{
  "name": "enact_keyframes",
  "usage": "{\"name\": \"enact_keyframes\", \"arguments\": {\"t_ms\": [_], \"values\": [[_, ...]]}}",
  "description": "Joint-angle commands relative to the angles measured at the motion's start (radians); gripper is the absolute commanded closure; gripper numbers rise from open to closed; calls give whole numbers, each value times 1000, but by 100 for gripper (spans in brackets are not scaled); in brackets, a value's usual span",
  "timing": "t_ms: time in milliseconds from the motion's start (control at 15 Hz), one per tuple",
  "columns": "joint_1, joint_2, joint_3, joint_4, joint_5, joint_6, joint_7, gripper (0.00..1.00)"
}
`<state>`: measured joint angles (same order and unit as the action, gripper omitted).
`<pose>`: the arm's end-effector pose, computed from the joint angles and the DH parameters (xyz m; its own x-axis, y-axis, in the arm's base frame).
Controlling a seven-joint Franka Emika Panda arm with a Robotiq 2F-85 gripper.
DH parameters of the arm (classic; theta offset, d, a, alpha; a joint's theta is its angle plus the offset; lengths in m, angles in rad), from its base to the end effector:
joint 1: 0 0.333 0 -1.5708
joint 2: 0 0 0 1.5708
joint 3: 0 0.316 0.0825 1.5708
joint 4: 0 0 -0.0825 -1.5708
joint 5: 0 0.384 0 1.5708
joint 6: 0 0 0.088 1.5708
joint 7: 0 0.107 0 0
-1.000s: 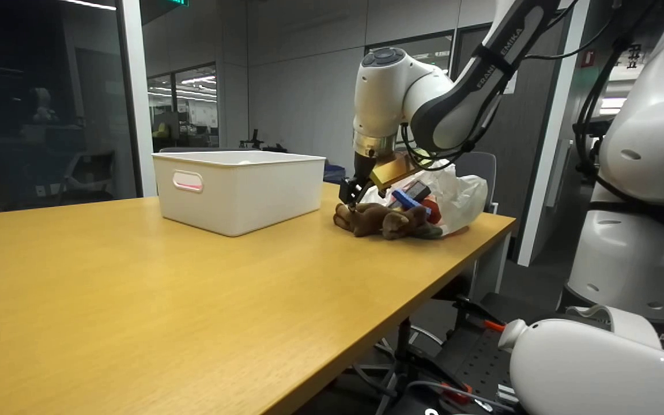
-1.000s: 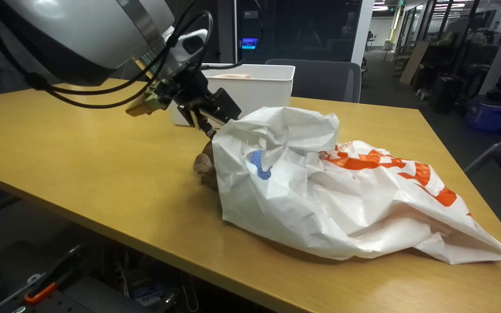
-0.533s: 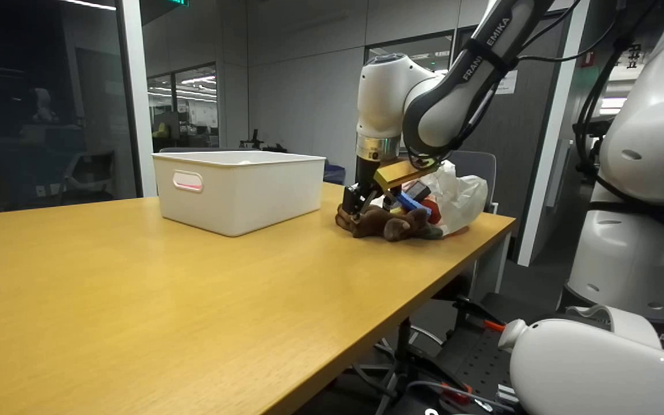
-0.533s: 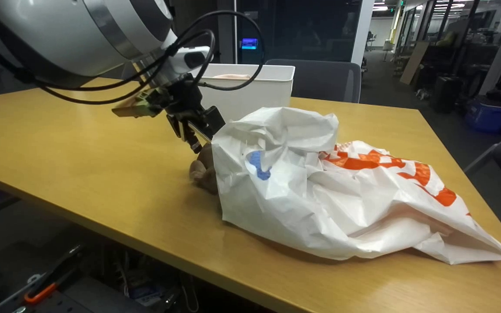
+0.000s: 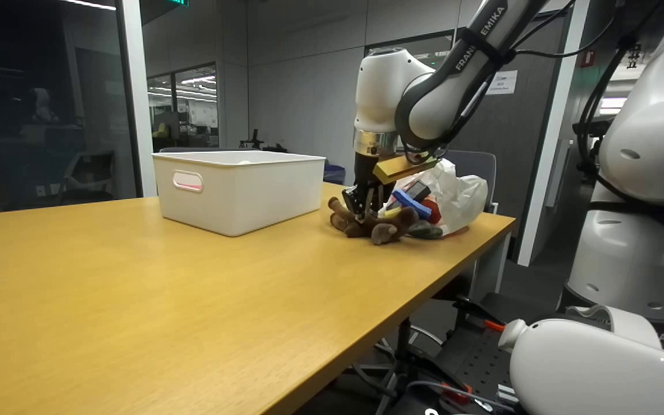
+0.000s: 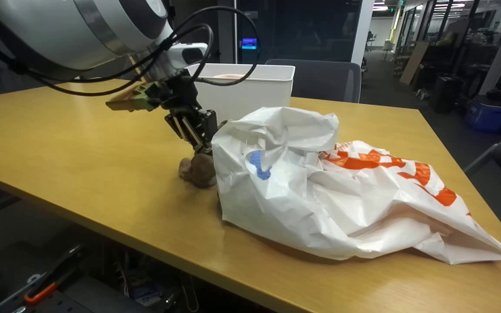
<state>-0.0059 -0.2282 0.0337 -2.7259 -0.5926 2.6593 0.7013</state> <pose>0.4050 0.0265 0.3074 0.9538 -0.1295 0.2710 -0.1919 -0.9569 0.2181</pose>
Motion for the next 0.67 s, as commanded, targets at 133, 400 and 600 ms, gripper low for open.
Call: {"name": "enact_keyframes", "arguments": {"t_ms": [133,400,600], "values": [[-34,-66,49,-19,40,8,-53,100],[-47,-133,80,-33,38,-6,-47,100],[-109,-220,133,-46,-32,-40,25,99]]}}
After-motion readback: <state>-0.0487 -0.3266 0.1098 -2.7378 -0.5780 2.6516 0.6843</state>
